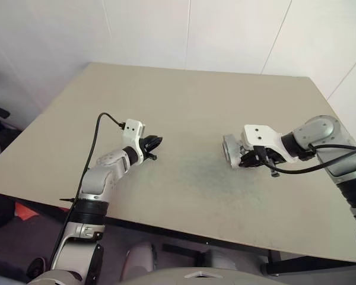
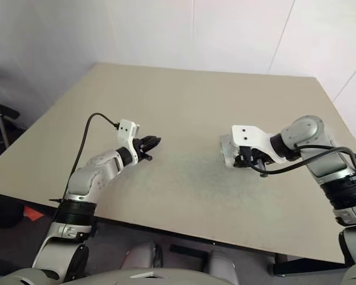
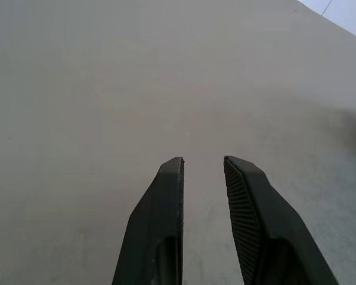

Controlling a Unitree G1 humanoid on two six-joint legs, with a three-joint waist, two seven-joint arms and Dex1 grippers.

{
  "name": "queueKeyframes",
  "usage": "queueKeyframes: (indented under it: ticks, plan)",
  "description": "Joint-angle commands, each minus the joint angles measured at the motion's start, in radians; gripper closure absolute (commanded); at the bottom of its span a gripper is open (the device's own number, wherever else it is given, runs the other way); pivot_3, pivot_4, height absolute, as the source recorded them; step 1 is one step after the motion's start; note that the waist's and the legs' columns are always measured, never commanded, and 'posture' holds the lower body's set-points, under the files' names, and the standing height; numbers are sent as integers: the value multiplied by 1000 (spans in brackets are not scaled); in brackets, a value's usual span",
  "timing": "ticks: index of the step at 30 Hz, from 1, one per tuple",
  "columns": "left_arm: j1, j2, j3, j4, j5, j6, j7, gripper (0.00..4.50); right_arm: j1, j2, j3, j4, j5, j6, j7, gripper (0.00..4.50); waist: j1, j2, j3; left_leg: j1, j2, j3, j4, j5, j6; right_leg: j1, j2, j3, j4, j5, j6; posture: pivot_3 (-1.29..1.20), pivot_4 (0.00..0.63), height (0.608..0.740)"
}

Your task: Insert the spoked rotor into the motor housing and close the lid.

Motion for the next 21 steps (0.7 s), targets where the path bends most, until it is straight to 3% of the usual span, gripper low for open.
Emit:
queueKeyframes:
  ticks: [1,5,12,21]
  plan:
    - [-2,-4,6,-18,3,-23,7,3348,-49,-3,-68,-108,104,132,11,4444,-2,0,0,1,0,0,0,0,0,0,0,0,0,0,0,0,0,740]
    - [1,-9,6,-18,5,-23,10,3348,-99,38,-62,-174,186,365,-46,4444,0,1,0,3,1,0,0,1,-4,2,0,0,1,0,0,0,0,740]
    - [15,-1,16,-38,3,-16,21,3348,-276,207,-7,-99,215,760,-247,4444,3,1,0,4,1,0,0,1,-8,3,0,0,1,0,1,0,0,740]
    - [48,0,25,-66,-2,-11,40,3348,-333,201,49,-75,234,802,-295,4444,12,1,1,0,0,0,-1,1,-8,1,0,0,0,0,0,0,0,740]
